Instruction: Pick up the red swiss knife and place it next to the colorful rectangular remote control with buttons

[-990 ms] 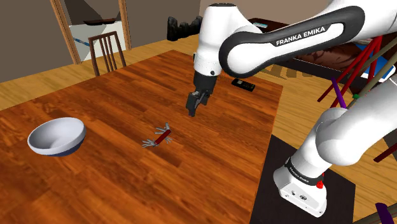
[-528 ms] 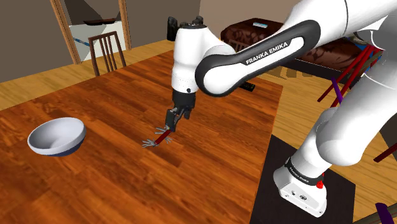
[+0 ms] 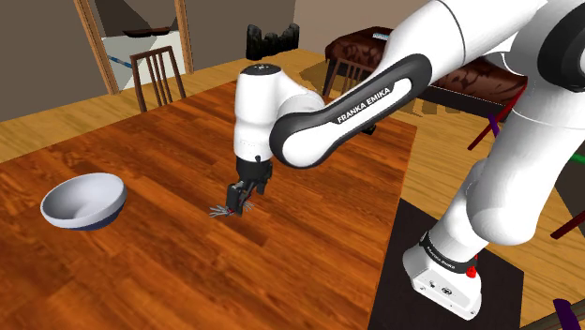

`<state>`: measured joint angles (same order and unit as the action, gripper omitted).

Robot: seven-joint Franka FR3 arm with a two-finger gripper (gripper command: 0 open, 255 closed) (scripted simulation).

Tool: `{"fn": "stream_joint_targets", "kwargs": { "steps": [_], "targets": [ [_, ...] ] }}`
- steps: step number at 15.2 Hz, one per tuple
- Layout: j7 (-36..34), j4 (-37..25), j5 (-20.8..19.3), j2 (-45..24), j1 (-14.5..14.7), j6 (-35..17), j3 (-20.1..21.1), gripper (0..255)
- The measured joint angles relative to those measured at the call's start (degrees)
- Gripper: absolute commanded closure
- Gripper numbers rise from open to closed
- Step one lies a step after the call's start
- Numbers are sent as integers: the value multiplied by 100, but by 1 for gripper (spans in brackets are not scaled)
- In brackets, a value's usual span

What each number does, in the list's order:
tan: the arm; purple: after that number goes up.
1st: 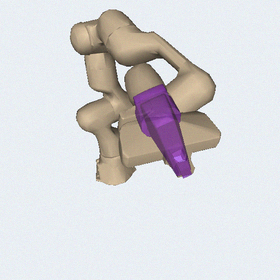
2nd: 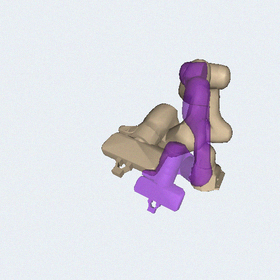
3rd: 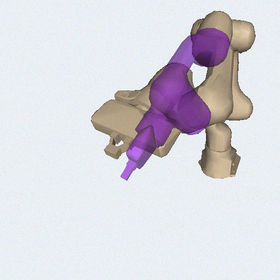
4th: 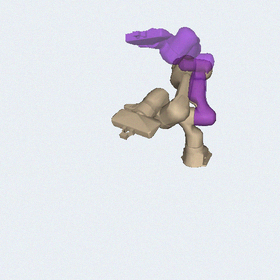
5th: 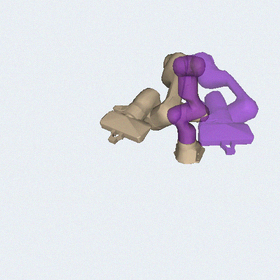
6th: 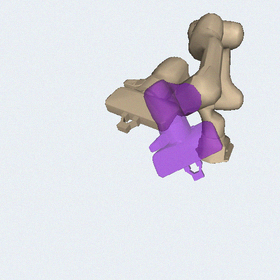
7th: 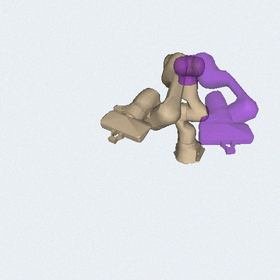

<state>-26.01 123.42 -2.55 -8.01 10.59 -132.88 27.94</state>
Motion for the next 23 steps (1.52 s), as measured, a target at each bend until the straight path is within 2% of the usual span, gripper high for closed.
{"fn": "stream_joint_targets", "kwargs": {
  "steps": [9,10,20,23],
  "targets": [
    [-90,80,-131,-194,33,-252,-28,0],
    [-90,80,-131,-194,33,-253,-28,255],
    [-96,45,-157,-161,6,-241,-68,255],
    [-42,28,-54,-70,15,-101,-16,255]
  ]
}}
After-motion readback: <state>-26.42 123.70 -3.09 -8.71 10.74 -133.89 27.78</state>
